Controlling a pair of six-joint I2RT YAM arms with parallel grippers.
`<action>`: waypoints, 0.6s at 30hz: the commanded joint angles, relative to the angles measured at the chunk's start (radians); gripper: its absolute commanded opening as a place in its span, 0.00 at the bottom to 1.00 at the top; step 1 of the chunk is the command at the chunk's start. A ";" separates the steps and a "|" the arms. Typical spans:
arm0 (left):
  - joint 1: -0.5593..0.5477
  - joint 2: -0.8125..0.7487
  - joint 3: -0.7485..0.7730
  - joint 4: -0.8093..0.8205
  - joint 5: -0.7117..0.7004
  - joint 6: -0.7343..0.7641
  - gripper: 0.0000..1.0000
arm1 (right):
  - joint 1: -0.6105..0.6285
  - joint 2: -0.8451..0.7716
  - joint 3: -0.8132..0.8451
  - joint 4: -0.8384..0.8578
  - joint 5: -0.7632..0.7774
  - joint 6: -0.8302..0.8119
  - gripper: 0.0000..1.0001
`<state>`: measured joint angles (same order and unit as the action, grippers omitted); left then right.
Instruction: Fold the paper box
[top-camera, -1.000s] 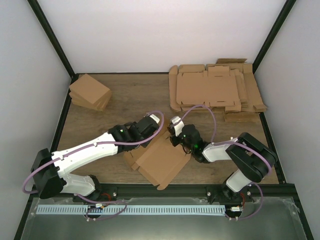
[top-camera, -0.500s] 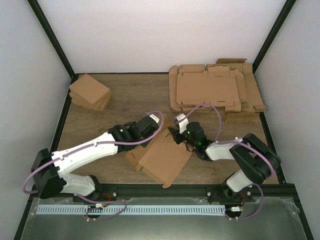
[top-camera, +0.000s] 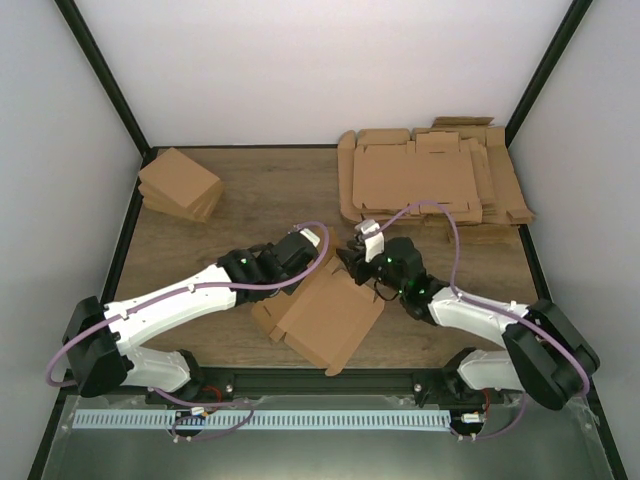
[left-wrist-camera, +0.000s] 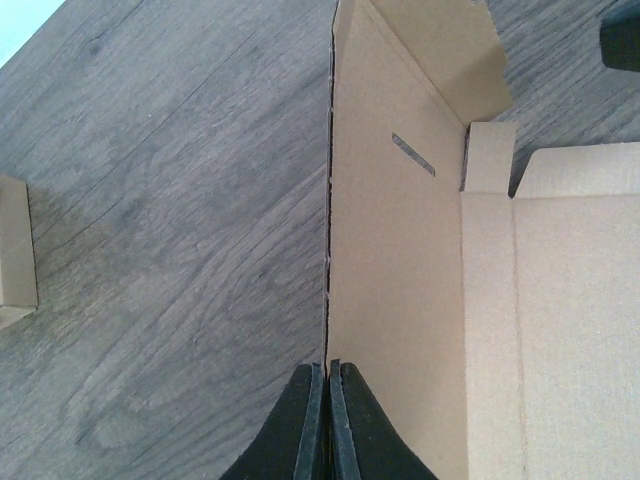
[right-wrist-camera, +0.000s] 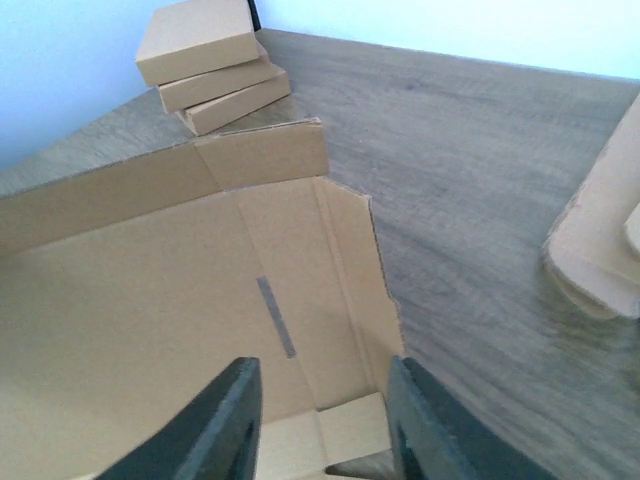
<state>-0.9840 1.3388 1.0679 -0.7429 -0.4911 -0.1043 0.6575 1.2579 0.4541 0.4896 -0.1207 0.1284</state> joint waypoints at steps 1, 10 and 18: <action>0.002 0.001 0.016 0.013 0.003 0.013 0.04 | -0.004 0.024 0.094 -0.110 -0.066 0.052 0.32; 0.002 -0.007 0.009 0.012 0.004 0.009 0.04 | -0.049 0.209 0.276 -0.206 -0.146 0.128 0.01; -0.001 -0.022 -0.003 0.028 0.010 0.011 0.04 | -0.123 0.314 0.335 -0.180 -0.258 0.150 0.01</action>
<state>-0.9844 1.3384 1.0676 -0.7418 -0.4881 -0.1005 0.5560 1.5356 0.7193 0.3187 -0.3035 0.2699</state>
